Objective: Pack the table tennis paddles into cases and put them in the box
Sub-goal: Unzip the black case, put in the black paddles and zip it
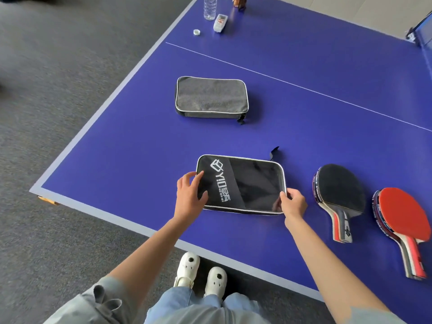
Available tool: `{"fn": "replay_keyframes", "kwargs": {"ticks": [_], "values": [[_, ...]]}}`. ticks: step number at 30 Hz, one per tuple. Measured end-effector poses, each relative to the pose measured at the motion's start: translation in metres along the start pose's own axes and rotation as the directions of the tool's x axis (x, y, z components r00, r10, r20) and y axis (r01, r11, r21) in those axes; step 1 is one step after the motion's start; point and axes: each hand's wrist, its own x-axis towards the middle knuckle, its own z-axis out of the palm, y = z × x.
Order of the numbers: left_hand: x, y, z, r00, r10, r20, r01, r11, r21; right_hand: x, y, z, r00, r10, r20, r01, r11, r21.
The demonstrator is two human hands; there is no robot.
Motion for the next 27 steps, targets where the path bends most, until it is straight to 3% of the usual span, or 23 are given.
{"fn": "replay_keyframes", "kwargs": {"ticks": [1,3,8,12,15,19,27], "values": [[0.002,0.001,0.005,0.989,0.15,-0.018,-0.146,0.979,0.143,-0.009,0.0,0.0,1.0,0.01,0.024,-0.01,1.0,0.021],[0.004,0.006,0.02,0.949,0.302,0.092,-0.316,0.919,0.236,-0.025,-0.001,0.003,0.997,0.02,0.078,-0.025,0.998,0.065],[-0.008,0.039,0.049,0.906,0.181,0.383,-0.306,0.904,0.298,-0.056,0.003,0.009,0.982,0.086,0.168,-0.13,0.952,0.276],[-0.014,0.053,0.054,0.824,0.197,0.532,-0.453,0.792,0.409,-0.067,0.013,0.004,0.958,0.103,0.268,-0.219,0.866,0.45],[-0.014,0.054,0.052,0.832,0.222,0.508,-0.482,0.742,0.466,-0.072,0.017,-0.008,0.939,0.038,0.341,-0.242,0.777,0.58],[-0.016,0.05,0.044,0.808,0.289,0.514,-0.53,0.738,0.418,-0.073,0.022,-0.015,0.924,-0.108,0.368,-0.143,0.794,0.591],[-0.016,0.047,0.039,0.802,0.292,0.521,-0.533,0.742,0.405,-0.066,0.025,-0.013,0.941,-0.07,0.332,-0.161,0.769,0.619]]}}
